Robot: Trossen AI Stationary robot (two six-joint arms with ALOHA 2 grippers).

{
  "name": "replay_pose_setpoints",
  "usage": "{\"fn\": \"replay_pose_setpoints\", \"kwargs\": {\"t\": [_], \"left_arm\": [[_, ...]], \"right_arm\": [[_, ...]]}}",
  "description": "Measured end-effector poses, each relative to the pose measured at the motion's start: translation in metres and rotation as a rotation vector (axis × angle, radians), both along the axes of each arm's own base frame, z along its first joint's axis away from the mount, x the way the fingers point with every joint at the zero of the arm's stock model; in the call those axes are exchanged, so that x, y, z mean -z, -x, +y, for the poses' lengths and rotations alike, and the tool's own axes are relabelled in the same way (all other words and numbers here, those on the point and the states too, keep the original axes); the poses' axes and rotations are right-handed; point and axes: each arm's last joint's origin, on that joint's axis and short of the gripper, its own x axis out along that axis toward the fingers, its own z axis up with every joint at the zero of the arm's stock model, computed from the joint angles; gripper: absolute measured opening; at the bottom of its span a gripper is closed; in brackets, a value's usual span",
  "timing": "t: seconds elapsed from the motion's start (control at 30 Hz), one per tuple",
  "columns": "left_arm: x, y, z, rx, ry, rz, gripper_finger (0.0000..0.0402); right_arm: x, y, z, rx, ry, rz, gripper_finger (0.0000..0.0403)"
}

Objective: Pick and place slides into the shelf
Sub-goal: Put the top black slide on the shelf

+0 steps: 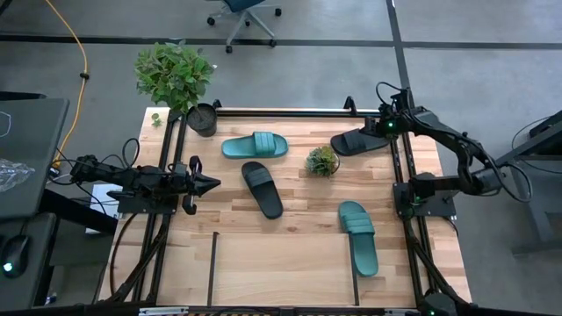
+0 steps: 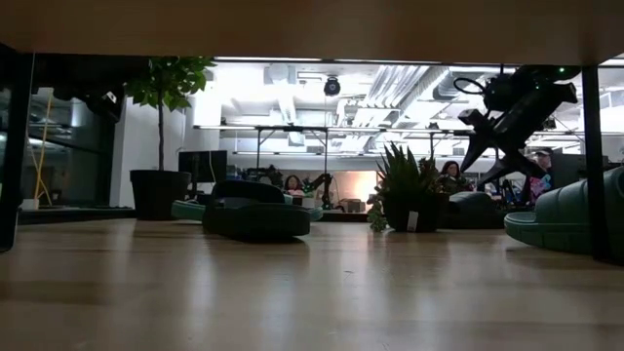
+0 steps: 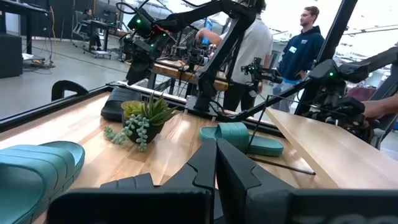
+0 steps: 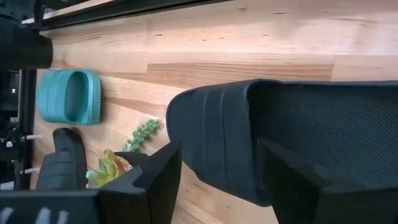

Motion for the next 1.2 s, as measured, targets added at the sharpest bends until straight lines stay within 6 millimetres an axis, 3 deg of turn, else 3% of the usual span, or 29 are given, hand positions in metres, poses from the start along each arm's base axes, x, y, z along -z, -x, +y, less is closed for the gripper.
{"fn": "replay_pose_setpoints", "kwargs": {"t": [0.37,1.2], "left_arm": [[0.0,0.0,0.0,0.0,-0.002,0.001,0.0001],[0.0,0.0,0.0,0.001,-0.021,0.004,0.0001]], "right_arm": [[0.003,-0.011,0.007,-0.024,0.015,0.118,0.0202],[0.007,-0.017,0.015,-0.029,-0.026,0.189,0.0202]]}}
